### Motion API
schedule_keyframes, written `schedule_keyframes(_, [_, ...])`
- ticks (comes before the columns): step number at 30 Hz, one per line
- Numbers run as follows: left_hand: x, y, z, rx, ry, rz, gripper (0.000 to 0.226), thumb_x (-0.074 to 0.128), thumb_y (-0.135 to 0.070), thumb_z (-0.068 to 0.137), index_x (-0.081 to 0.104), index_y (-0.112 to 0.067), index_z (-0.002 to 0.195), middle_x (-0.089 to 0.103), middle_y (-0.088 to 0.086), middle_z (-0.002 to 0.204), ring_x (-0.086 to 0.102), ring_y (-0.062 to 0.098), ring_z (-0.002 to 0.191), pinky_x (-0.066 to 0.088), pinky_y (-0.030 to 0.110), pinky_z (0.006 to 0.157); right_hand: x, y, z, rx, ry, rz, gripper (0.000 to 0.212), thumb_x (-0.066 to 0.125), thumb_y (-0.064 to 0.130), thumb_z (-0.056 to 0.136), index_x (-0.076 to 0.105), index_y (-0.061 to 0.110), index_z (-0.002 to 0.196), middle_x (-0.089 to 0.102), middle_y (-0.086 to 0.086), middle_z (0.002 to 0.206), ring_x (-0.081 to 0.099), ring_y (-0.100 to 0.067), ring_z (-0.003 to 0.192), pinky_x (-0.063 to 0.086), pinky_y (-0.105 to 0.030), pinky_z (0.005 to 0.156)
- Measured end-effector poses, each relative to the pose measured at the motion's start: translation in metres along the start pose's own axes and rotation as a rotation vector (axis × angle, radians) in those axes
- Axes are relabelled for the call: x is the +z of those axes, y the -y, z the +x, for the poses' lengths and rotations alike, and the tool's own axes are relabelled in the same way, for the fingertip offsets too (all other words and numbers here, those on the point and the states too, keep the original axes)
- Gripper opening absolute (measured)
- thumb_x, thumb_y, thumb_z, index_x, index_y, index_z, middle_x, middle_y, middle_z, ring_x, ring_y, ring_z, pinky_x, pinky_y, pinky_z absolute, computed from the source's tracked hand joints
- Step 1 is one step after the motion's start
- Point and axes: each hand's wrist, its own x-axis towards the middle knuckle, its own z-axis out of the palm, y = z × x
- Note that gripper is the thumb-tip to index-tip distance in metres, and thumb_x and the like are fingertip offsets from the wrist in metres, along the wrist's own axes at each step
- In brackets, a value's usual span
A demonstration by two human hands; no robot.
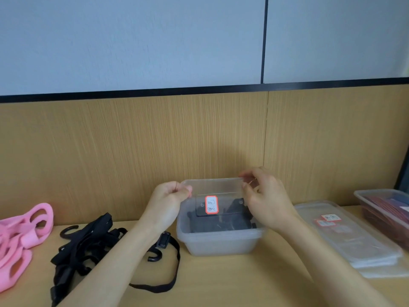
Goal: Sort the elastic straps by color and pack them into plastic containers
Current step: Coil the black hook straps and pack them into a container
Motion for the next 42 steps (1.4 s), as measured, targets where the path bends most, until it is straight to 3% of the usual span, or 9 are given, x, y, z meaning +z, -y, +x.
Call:
schedule_keyframes(6, [0.001, 0.010, 0.007, -0.005, -0.091, 0.086, 0.020, 0.067, -0.027, 0.096, 0.071, -0.012, 0.085, 0.072, 0.003, 0.086, 0.067, 0.022, 0.082, 0.052, 0.037, 0.079, 0.011, -0.005, -0.001, 0.101, 0.086, 0.045, 0.023, 0.055, 0.013, 0.098, 0.067, 0.019, 0.117, 0.064, 0.007, 0.112, 0.057, -0.008, 0.101, 0.038, -0.016, 0.080])
schedule_keyframes(9, [0.003, 0.013, 0.006, 0.004, -0.129, 0.131, 0.003, 0.073, -0.026, 0.092, 0.071, -0.024, 0.093, 0.070, -0.005, 0.096, 0.067, 0.014, 0.092, 0.053, 0.030, 0.082, 0.013, -0.007, 0.000, 0.137, 0.083, 0.061, 0.021, 0.057, 0.012, 0.097, 0.069, 0.020, 0.113, 0.066, 0.008, 0.107, 0.058, -0.008, 0.099, 0.039, -0.017, 0.080])
schedule_keyframes(12, [0.005, 0.014, 0.005, 0.083, -0.131, 0.207, 0.016, 0.075, -0.017, 0.090, 0.069, -0.027, 0.100, 0.067, -0.010, 0.102, 0.063, 0.004, 0.095, 0.051, 0.022, 0.086, 0.013, -0.008, 0.000, 0.164, 0.091, 0.056, 0.019, 0.059, 0.013, 0.097, 0.071, 0.021, 0.110, 0.065, 0.013, 0.101, 0.057, -0.005, 0.097, 0.038, -0.012, 0.075])
schedule_keyframes(18, [0.012, 0.010, -0.001, 0.278, 0.039, 0.488, 0.020, 0.066, -0.020, 0.095, 0.073, -0.024, 0.114, 0.060, -0.022, 0.121, 0.053, 0.000, 0.120, 0.027, -0.002, 0.091, 0.015, -0.009, 0.002, 0.226, 0.145, 0.080, 0.014, 0.062, 0.013, 0.097, 0.071, 0.024, 0.098, 0.069, 0.013, 0.095, 0.064, -0.009, 0.097, 0.043, -0.020, 0.083])
schedule_keyframes(23, [0.020, 0.012, -0.006, 0.262, 0.241, 0.665, 0.052, 0.049, -0.041, 0.103, 0.042, -0.027, 0.153, 0.032, -0.017, 0.160, 0.016, 0.001, 0.150, 0.010, 0.016, 0.115, 0.016, -0.010, 0.003, 0.220, 0.161, 0.047, 0.018, 0.060, 0.014, 0.097, 0.075, 0.022, 0.102, 0.071, 0.010, 0.092, 0.065, -0.009, 0.093, 0.043, -0.015, 0.072])
schedule_keyframes(33, [0.016, 0.012, -0.005, 0.161, 0.373, 0.737, 0.069, 0.041, -0.065, 0.098, 0.027, -0.036, 0.159, 0.011, -0.025, 0.166, -0.002, -0.004, 0.152, 0.004, 0.029, 0.124, 0.011, 0.000, -0.001, 0.092, 0.200, -0.200, 0.027, 0.051, 0.017, 0.100, 0.075, 0.018, 0.113, 0.072, 0.000, 0.115, 0.061, -0.023, 0.111, 0.048, -0.034, 0.095])
schedule_keyframes(36, [0.015, 0.010, -0.007, 0.142, 0.398, 0.754, 0.083, 0.041, -0.077, 0.089, 0.023, -0.037, 0.159, 0.009, -0.026, 0.165, -0.004, -0.005, 0.152, 0.005, 0.030, 0.125, 0.010, 0.005, -0.002, 0.048, 0.245, -0.311, 0.030, 0.045, 0.021, 0.100, 0.074, 0.020, 0.109, 0.072, -0.002, 0.109, 0.062, -0.028, 0.105, 0.051, -0.042, 0.091])
schedule_keyframes(39, [0.015, 0.008, -0.010, 0.138, 0.409, 0.766, 0.102, 0.036, -0.092, 0.074, 0.022, -0.038, 0.159, 0.008, -0.026, 0.165, -0.004, -0.004, 0.152, 0.006, 0.032, 0.126, 0.009, 0.009, -0.005, 0.035, 0.332, -0.261, 0.029, 0.046, 0.032, 0.102, 0.071, 0.018, 0.100, 0.070, 0.001, 0.093, 0.063, -0.025, 0.092, 0.052, -0.044, 0.082])
schedule_keyframes(42, [0.017, 0.008, -0.013, 0.175, 0.368, 0.809, 0.112, 0.024, -0.094, 0.063, 0.021, -0.037, 0.159, 0.010, -0.025, 0.166, -0.003, -0.001, 0.153, 0.008, 0.032, 0.126, 0.009, 0.011, -0.006, 0.028, 0.505, -0.202, 0.032, 0.043, 0.040, 0.104, 0.063, 0.020, 0.117, 0.066, 0.002, 0.113, 0.057, -0.022, 0.109, 0.045, -0.043, 0.096])
